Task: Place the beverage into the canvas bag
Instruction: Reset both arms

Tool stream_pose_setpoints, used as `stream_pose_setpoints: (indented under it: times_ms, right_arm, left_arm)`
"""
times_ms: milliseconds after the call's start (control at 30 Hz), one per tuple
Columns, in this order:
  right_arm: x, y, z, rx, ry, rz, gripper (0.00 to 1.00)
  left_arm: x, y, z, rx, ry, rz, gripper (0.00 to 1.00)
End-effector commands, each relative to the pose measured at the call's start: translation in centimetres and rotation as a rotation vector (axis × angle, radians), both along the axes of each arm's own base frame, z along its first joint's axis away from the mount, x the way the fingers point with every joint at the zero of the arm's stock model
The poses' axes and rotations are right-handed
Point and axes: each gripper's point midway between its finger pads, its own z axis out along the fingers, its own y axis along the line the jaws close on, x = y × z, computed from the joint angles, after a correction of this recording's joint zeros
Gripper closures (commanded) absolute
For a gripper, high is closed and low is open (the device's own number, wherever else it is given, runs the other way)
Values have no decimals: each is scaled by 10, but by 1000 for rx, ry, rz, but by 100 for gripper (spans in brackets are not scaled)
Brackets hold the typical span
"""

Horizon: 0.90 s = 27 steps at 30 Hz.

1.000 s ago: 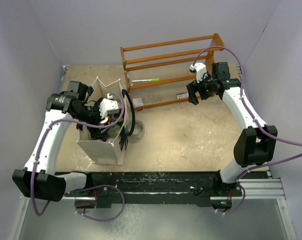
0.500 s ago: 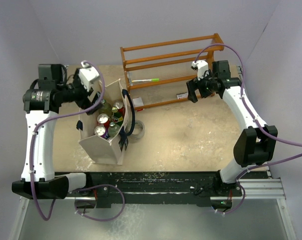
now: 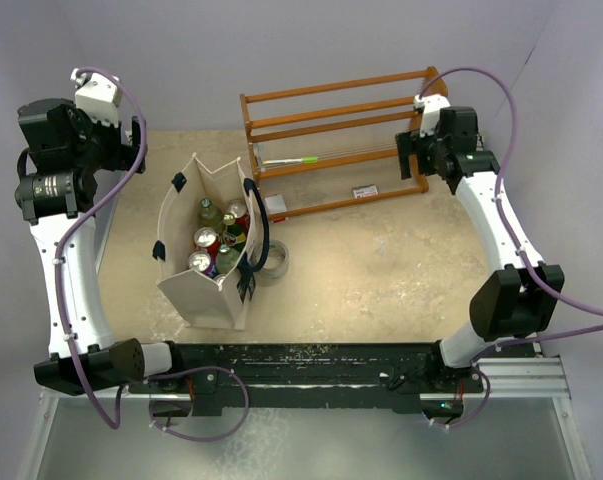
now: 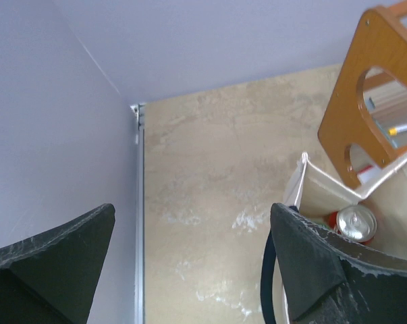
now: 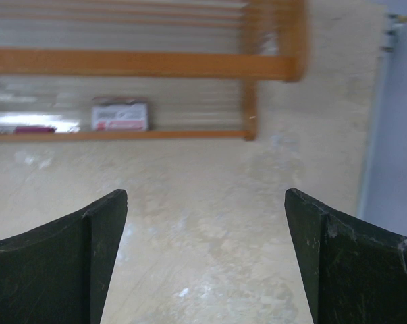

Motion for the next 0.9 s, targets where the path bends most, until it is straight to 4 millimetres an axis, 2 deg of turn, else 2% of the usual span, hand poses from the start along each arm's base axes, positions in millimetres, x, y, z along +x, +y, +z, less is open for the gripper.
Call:
stream_pose_setpoints:
  times_ms: [0, 167, 267, 467, 633, 867]
  right_arm:
    - [-1, -38, 67, -74, -184, -149, 0]
    - [-11, -54, 119, 6, -319, -122, 0]
    - [-14, -55, 139, 7, -346, -109, 0]
    - [-27, -49, 131, 4, -258, -71, 0]
    - [-46, -41, 129, 15, -213, -27, 0]
    - [-83, -30, 149, 48, -286, 7, 0]
  left_arm:
    - [-12, 5, 53, -32, -286, 82, 1]
    - [-17, -9, 57, 10, -320, -9, 1]
    - [-19, -19, 60, 14, -320, -68, 1]
    - [-4, -29, 51, -66, -264, -119, 1]
    - [2, -27, 42, -92, -204, -114, 1]
    - [-18, -31, 34, -88, -193, -110, 1]
